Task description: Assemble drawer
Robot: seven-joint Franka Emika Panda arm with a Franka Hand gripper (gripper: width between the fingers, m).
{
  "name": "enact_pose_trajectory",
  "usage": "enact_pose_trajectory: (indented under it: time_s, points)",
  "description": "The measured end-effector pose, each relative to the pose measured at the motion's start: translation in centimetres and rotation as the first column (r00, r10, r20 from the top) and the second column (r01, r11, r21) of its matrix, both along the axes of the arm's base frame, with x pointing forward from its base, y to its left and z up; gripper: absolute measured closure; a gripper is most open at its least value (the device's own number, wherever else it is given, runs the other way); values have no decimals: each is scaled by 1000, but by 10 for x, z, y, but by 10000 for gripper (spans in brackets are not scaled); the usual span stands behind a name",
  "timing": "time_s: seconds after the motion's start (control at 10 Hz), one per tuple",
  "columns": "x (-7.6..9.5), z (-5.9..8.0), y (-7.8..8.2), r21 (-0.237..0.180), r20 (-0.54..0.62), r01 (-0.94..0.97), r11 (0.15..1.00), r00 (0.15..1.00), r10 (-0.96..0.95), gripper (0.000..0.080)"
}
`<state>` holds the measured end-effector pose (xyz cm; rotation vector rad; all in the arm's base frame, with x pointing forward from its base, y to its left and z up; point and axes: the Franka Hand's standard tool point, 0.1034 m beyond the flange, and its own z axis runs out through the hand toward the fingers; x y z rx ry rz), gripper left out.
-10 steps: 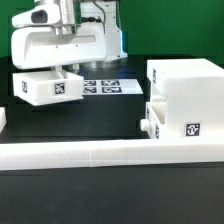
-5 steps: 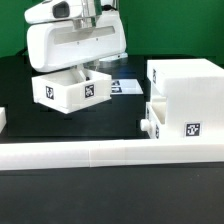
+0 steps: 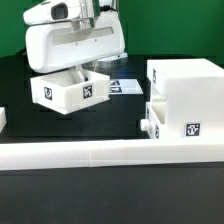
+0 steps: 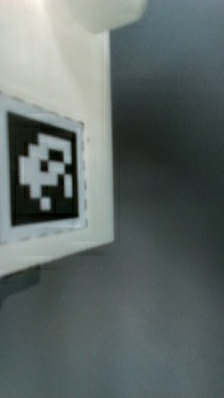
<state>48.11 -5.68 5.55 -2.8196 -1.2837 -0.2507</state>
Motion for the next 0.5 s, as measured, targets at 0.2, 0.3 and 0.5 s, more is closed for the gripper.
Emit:
enact_pose_trajectory:
  time_s: [0.2,0.3,0.5]
  points:
    - [15,3,7,-14,3,-104,994,995,105,757]
    - [13,1,6,-12,1,-95,995,995,95,757]
    - [12,0,5,-28,5,-180,983,984,180,757]
